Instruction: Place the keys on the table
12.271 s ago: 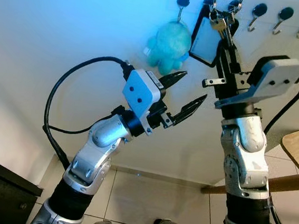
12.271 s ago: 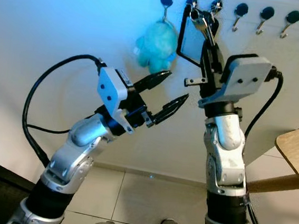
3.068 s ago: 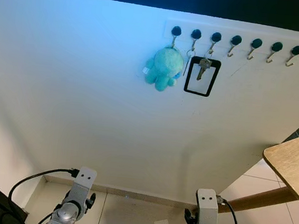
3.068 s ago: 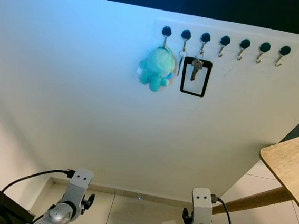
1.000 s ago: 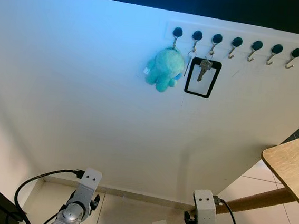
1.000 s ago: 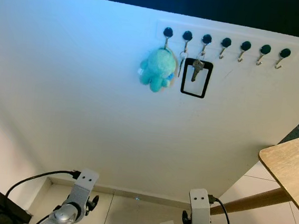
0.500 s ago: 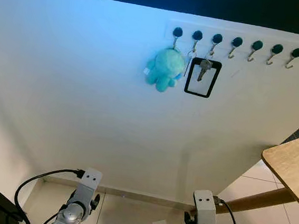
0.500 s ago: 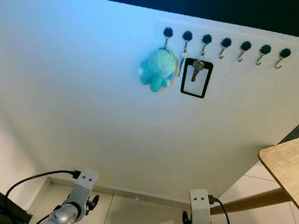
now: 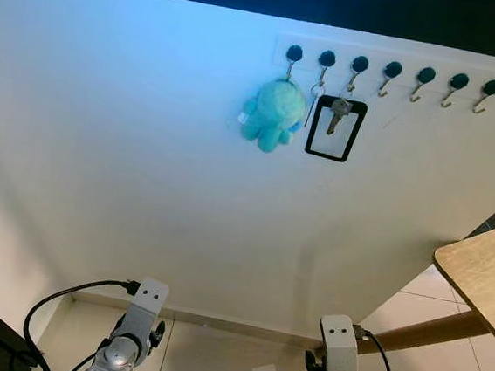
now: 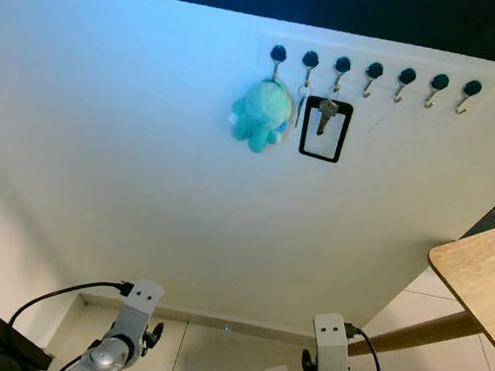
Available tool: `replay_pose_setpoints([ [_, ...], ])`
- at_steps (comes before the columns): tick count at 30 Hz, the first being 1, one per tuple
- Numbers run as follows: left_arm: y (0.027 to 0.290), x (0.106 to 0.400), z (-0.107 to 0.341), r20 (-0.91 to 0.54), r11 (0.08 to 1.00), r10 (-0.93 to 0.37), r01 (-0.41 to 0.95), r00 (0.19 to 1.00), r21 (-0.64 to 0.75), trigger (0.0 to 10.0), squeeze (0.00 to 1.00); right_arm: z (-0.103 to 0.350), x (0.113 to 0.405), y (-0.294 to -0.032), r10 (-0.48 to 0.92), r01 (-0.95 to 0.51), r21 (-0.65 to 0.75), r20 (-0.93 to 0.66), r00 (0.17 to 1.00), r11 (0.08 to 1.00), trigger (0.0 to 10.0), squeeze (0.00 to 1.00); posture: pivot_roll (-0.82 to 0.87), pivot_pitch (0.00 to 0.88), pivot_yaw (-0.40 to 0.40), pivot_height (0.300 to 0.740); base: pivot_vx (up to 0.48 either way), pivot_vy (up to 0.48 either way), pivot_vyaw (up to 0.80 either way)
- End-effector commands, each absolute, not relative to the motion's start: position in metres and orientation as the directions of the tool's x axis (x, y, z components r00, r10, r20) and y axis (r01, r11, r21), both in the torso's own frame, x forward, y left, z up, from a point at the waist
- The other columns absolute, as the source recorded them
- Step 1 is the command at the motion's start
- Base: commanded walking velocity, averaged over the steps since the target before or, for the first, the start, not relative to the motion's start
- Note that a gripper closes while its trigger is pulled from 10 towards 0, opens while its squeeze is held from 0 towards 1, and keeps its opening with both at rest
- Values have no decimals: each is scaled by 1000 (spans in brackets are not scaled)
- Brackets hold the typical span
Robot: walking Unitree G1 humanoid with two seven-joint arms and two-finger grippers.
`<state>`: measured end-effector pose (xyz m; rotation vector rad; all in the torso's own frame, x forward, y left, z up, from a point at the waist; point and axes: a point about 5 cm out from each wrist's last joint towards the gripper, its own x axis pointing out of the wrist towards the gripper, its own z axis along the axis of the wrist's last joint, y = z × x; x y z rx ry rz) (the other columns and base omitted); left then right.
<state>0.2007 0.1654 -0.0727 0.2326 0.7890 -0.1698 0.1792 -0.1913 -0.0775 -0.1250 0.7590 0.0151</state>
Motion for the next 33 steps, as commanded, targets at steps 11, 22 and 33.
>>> replay_pose_setpoints([
  [11,161,199,-74,-722,955,-72,256,688,149,10000,0,-80,175,-192,-33,-69,-115,-704,709,991,10000,0,69,0,-57,740,0,0,0],
  [22,164,206,-70,-714,951,-74,264,696,159,10000,0,-76,183,-190,-39,-49,-109,-687,726,993,10000,0,63,0,-35,740,0,0,0],
  [33,172,211,-66,-692,947,-61,260,719,188,10000,0,-73,188,-190,-93,85,-45,-650,755,995,10000,0,72,2,-46,740,0,0,0],
])
